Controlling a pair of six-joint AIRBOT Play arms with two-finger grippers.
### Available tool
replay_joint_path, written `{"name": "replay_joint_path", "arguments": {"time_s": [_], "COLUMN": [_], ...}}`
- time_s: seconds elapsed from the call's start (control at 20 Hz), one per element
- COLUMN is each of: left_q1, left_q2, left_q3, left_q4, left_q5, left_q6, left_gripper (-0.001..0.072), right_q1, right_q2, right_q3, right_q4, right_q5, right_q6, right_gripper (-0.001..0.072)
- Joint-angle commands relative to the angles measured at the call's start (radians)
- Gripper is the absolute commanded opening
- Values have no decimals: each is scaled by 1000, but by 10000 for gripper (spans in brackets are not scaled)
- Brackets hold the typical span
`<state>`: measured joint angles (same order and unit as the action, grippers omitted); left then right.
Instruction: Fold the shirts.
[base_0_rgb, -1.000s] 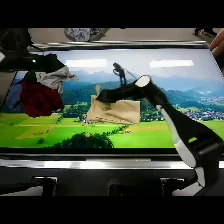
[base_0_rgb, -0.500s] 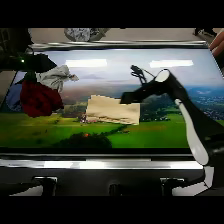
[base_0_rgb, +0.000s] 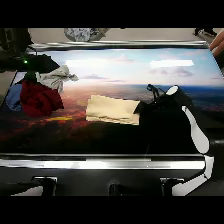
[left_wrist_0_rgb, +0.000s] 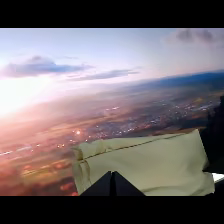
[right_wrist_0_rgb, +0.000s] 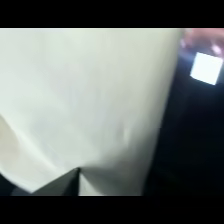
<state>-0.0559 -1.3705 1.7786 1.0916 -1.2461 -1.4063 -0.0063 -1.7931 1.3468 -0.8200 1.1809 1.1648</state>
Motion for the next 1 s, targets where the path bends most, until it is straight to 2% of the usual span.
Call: {"name": "replay_joint_path", "arguments": {"time_s": [0.0, 0.1, 0.2, 0.35, 0.55, 0.7, 0.85, 0.95], "left_q1": [-16, -23, -25, -26, -27, -27, -27, -27], "left_q2": [-3, -6, -11, -17, -17, -17, -17, -17], "left_q3": [1, 1, 1, -2, -4, -4, -4, -4], "left_q4": [0, 0, 0, 0, 0, 0, -2, -3], "left_q5": [0, 1, 0, 0, 0, 0, 0, -10], "left_q6": [0, -1, -1, -1, -1, 0, 0, 0], "left_gripper": [34, 34, 34, 34, 34, 34, 34, 34], "right_q1": [17, 1, -51, -204, -516, -756, -930, -1009], "right_q2": [-42, -40, -25, 40, 187, 273, 300, 301], "right_q3": [-21, -7, 33, 103, 125, 125, 124, 124], "right_q4": [146, 179, 175, 140, -5, -87, -208, -270], "right_q5": [-123, -90, -23, 53, 127, 243, 344, 362], "right_q6": [-27, -81, -167, -182, -116, -105, -101, -66], "right_gripper": [335, 37, 33, 33, 33, 33, 33, 33]}}
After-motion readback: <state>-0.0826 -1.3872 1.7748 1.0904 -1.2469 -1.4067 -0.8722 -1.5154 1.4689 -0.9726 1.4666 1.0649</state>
